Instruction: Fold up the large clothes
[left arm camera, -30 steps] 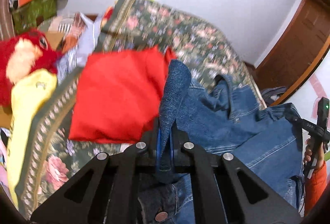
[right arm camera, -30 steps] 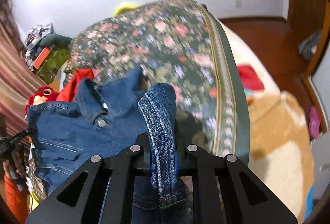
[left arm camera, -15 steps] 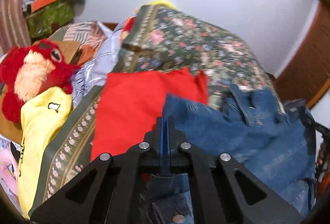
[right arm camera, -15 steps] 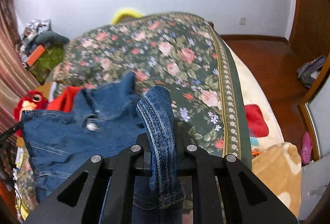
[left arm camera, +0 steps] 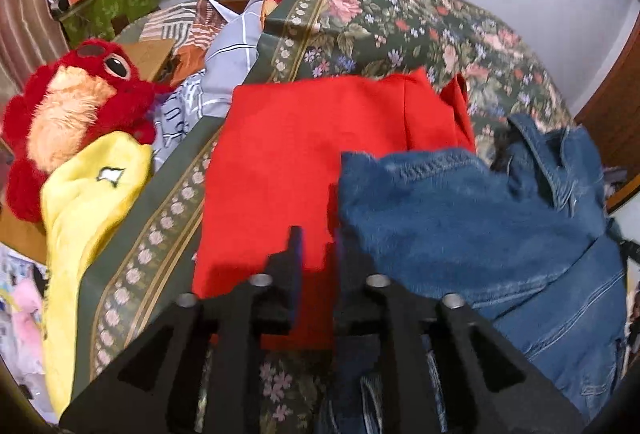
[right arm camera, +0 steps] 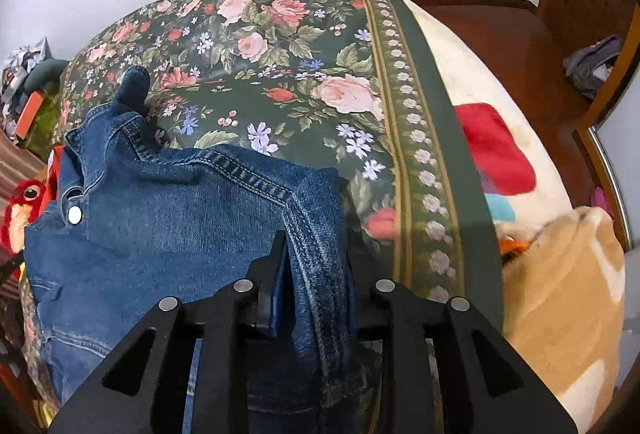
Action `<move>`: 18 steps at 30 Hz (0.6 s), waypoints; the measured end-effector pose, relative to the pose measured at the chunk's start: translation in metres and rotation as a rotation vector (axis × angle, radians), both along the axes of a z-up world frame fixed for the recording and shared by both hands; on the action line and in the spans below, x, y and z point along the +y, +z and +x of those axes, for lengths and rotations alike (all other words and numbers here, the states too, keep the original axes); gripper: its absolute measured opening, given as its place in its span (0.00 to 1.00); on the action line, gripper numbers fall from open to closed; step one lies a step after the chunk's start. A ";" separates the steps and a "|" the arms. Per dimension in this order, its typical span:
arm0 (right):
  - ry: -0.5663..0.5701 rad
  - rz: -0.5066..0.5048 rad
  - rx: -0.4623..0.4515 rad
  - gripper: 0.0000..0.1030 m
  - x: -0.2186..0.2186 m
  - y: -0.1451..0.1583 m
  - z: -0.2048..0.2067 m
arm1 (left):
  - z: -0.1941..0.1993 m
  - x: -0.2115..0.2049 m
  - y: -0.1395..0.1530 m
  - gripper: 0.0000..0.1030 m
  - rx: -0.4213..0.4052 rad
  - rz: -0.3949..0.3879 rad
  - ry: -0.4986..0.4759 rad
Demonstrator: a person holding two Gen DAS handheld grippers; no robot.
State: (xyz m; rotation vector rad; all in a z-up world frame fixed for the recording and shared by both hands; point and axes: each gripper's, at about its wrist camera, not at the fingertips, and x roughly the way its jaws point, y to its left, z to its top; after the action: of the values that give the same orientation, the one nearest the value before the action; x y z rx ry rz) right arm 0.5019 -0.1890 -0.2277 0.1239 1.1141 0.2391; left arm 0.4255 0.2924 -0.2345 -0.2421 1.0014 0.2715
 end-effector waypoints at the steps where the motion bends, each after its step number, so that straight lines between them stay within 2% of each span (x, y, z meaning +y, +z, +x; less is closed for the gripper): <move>1: -0.012 -0.015 -0.006 0.27 -0.001 0.004 -0.003 | -0.002 -0.003 0.003 0.31 -0.001 0.014 -0.002; 2: -0.021 -0.031 -0.014 0.28 -0.003 0.007 -0.005 | -0.005 -0.007 0.006 0.37 -0.006 0.027 -0.004; 7: 0.002 -0.044 -0.035 0.29 -0.009 0.039 -0.029 | -0.023 -0.024 0.037 0.45 -0.051 0.020 -0.036; 8: 0.011 -0.042 -0.044 0.32 -0.009 0.047 -0.036 | -0.029 -0.030 0.047 0.49 -0.064 0.031 -0.045; 12: 0.065 -0.057 -0.128 0.60 -0.008 0.090 -0.078 | -0.051 -0.050 0.082 0.54 -0.122 0.077 -0.091; 14: 0.090 -0.072 -0.183 0.65 -0.005 0.110 -0.096 | -0.066 -0.060 0.101 0.61 -0.154 0.094 -0.113; 18: 0.130 -0.092 -0.250 0.86 0.000 0.141 -0.129 | -0.097 -0.079 0.127 0.73 -0.198 0.141 -0.147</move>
State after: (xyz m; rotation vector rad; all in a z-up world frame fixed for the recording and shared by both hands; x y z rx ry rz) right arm 0.3727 -0.1889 -0.0870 -0.0593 0.8827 0.3100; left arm 0.3289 0.2137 -0.1073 -0.0643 0.7963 0.1793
